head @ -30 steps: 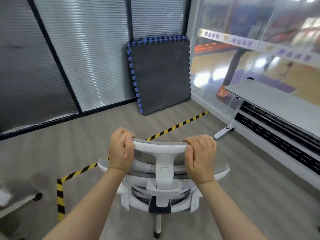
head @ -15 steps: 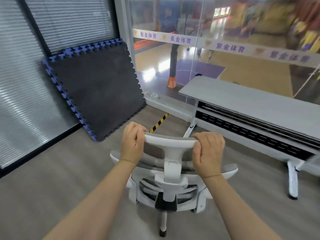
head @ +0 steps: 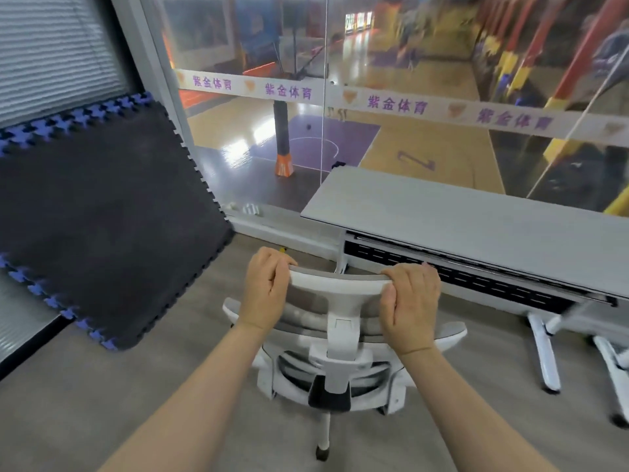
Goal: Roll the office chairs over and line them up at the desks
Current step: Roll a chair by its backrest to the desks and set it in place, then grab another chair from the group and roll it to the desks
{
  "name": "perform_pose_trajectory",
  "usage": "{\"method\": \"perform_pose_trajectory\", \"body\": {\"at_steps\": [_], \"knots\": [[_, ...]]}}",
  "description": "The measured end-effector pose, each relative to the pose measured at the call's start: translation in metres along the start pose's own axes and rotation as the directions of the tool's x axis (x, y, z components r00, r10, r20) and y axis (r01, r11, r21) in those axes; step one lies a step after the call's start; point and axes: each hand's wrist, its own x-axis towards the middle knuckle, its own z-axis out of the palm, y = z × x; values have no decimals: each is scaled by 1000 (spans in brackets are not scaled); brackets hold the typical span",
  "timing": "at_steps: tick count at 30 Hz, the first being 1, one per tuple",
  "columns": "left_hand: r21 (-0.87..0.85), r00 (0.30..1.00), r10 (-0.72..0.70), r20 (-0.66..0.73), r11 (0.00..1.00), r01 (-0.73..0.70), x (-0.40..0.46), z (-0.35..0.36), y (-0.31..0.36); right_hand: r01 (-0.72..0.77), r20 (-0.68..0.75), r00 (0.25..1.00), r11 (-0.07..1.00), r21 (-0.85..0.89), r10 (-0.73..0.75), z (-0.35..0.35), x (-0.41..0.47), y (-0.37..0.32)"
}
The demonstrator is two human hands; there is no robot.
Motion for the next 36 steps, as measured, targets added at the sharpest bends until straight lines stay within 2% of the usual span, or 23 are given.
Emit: {"method": "perform_pose_trajectory", "body": {"at_steps": [5, 12, 15, 18, 22, 24, 26, 28, 31, 36], "knots": [[4, 999, 32, 43, 999, -32, 49, 31, -12, -43, 69, 997, 999, -14, 44, 20, 42, 27], [56, 988, 141, 64, 988, -145, 81, 48, -30, -126, 49, 991, 992, -32, 127, 38, 62, 38], [57, 962, 238, 131, 967, -247, 87, 45, -36, -163, 40, 985, 985, -62, 166, 40, 59, 35], [77, 925, 301, 231, 942, -325, 92, 38, -32, -302, -1, 953, 951, -61, 303, 40, 47, 21], [108, 762, 526, 378, 793, -600, 87, 39, -22, -430, 32, 900, 898, -98, 435, 30, 35, -7], [67, 667, 603, 438, 718, -693, 77, 44, -17, -496, 85, 857, 859, -128, 508, 16, 20, -26], [-41, 541, 670, 508, 647, -762, 59, 52, -8, -560, 108, 801, 802, -210, 588, 1, -11, -44], [-168, 433, 681, 590, 629, -759, 36, 63, 5, -640, 87, 716, 701, -313, 693, -18, -49, -59], [-323, 260, 671, 694, 613, -721, -12, 77, 36, -764, -43, 564, 501, -407, 824, -60, -110, -84], [-592, -16, 771, 636, 475, -652, -131, 78, 101, -908, -315, 298, 166, -385, 901, -156, -229, -153]]}}
